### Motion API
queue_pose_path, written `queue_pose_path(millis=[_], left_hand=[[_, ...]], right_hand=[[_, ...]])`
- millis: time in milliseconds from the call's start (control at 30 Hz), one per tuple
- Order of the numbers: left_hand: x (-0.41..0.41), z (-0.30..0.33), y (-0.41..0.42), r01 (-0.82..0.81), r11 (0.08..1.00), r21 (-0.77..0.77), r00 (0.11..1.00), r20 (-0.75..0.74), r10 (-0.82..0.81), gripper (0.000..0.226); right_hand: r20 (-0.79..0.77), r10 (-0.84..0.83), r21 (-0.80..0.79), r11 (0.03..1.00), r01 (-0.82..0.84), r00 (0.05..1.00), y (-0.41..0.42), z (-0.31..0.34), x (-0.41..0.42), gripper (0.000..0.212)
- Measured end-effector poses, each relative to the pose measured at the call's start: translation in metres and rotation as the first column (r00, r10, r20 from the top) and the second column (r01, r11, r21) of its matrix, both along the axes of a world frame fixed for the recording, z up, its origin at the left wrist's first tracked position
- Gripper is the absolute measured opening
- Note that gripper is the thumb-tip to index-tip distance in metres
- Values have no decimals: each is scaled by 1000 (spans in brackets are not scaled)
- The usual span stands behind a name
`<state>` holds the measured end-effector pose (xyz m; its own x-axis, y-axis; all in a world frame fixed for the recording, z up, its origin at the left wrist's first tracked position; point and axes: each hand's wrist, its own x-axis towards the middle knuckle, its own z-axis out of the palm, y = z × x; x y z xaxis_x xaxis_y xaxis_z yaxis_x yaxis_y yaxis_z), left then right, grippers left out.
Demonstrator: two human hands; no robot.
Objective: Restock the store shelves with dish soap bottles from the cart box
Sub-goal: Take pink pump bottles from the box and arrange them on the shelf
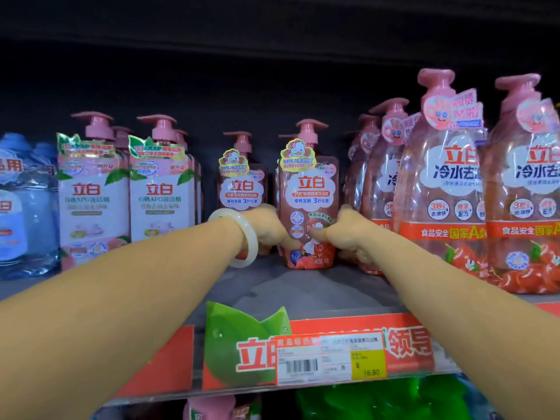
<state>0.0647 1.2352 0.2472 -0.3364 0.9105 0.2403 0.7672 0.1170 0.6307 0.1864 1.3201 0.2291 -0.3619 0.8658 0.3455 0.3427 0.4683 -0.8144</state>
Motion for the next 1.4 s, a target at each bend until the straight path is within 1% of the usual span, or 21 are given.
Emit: queue_pose_path(millis=[67, 133, 167, 233, 300, 400, 467, 567, 633, 700, 767, 867, 933, 1033, 1133, 1167, 1233, 1267, 1367, 1400], left_hand=[[-2, 10, -15, -67, 998, -5, 969, -237, 64, 59], [-3, 19, -38, -122, 993, 8, 876, -470, 111, 61], [-5, 24, -51, -136, 990, 25, 818, -561, 126, 56], [-12, 33, -81, -163, 985, 52, 720, -676, 154, 45], [-22, 41, -117, -191, 979, 71, 657, -731, 181, 50], [-43, 46, -184, -244, 964, 102, 629, -740, 238, 59], [-63, 43, -234, -293, 950, 104, 613, -743, 270, 59], [-97, 25, -320, -397, 912, 104, 542, -775, 324, 56], [-122, 7, -387, -481, 874, 63, 519, -784, 342, 53], [-151, -16, -458, -583, 812, -5, 520, -771, 368, 57], [-177, -42, -532, -667, 740, -86, 530, -752, 391, 57], [-207, -88, -638, -769, 607, -198, 524, -739, 423, 56], [-223, -119, -703, -818, 507, -273, 521, -726, 449, 54], [-245, -155, -789, -860, 388, -332, 497, -720, 485, 52], [-264, -178, -854, -880, 293, -373, 474, -687, 551, 46], [-272, -184, -871, -885, 269, -381, 464, -670, 579, 45], [-291, -197, -900, -888, 233, -395, 451, -656, 606, 46], [-303, -205, -913, -886, 235, -400, 455, -649, 610, 49], [-345, -230, -942, -878, 242, -413, 466, -622, 629, 65], [-362, -239, -950, -878, 240, -413, 464, -613, 640, 62]], right_hand=[[91, -104, 208, 975, 83, 990, -10, 7, 2, 69], [206, -217, 394, 911, 122, 954, -32, 21, 3, 71], [267, -264, 460, 880, 118, 927, -45, 29, 3, 68], [391, -309, 549, 834, 51, 867, -79, 43, -2, 52], [482, -293, 588, 807, -57, 826, -120, 51, -14, 46], [577, -260, 643, 729, -235, 774, -186, 49, -47, 49], [626, -220, 658, 664, -355, 748, -234, 44, -77, 48], [672, -148, 645, 599, -475, 726, -307, 30, -134, 51], [685, -78, 636, 550, -541, 725, -364, 15, -174, 51], [708, 23, 606, 494, -624, 706, -426, -5, -211, 52], [729, 141, 571, 416, -708, 670, -494, -30, -245, 49], [779, 263, 490, 314, -814, 570, -592, -78, -294, 47], [819, 322, 412, 244, -878, 475, -653, -113, -323, 49], [864, 380, 292, 158, -943, 330, -731, -159, -358, 48], [882, 402, 229, 93, -969, 246, -787, -186, -394, 42], [887, 404, 211, 71, -975, 222, -801, -192, -407, 45], [895, 420, 150, 36, -988, 151, -824, -205, -436, 64], [900, 419, 118, 31, -993, 120, -833, -212, -451, 73], [917, 389, 77, 49, -996, 90, -854, -235, -502, 77], [916, 394, 61, 61, -996, 80, -860, -243, -520, 79]])
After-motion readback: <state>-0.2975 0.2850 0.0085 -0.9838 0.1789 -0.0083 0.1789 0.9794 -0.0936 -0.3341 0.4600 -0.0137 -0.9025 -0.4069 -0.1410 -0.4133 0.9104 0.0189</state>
